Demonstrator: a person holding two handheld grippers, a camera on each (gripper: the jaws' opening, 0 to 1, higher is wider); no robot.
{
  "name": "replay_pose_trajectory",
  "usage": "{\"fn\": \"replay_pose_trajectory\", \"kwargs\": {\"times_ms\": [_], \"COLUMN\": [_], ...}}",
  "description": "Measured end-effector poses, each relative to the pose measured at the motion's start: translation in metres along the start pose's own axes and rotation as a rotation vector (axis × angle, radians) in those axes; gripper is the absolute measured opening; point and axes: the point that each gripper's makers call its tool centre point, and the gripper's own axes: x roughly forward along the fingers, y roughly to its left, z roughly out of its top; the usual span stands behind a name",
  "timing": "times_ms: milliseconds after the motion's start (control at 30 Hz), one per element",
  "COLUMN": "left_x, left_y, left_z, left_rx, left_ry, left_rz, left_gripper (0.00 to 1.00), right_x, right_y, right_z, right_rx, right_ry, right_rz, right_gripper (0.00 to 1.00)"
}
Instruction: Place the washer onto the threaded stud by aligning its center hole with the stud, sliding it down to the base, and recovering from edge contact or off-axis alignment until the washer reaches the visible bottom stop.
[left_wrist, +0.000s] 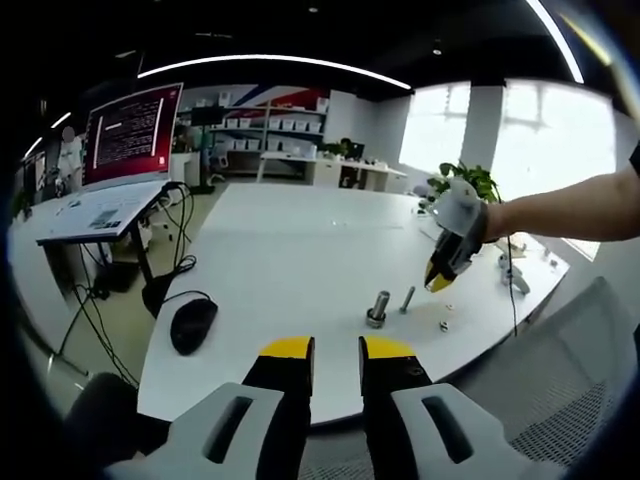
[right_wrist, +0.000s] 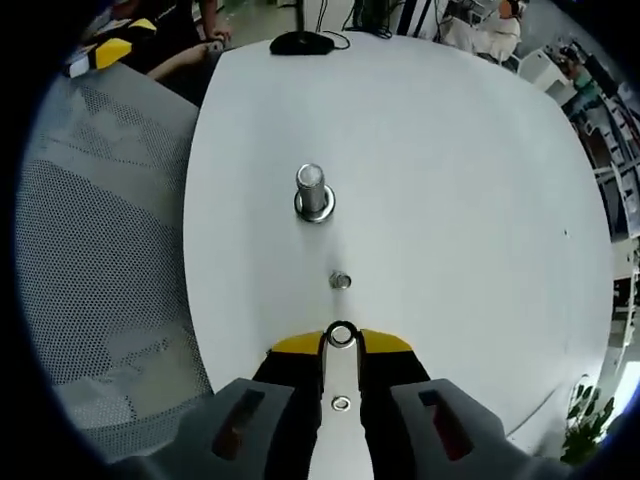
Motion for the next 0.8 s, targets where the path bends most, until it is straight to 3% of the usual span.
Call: {"fn": "replay_pose_trajectory", "kwargs": {"times_ms": [333,800], "left_x": [0.000,-0.001], "left_y": [0.000,0.000], "left_z": [0.001,0.002], "left_rx": [-0.002,-0.008], "left_ry": [-0.005,-0.017], "left_rz": [0.000,0.005], "left_gripper": [0.16,0.16], "right_x": [-0.001,0.009], "right_y": [-0.001,-0.003], "right_z": [0.018,0.022], "right_rx": [-0.046,-0.086], "right_ry": [-0.017,0.014], "right_rz": [0.009,0.018], "right_gripper": [0.14,0.14]}}
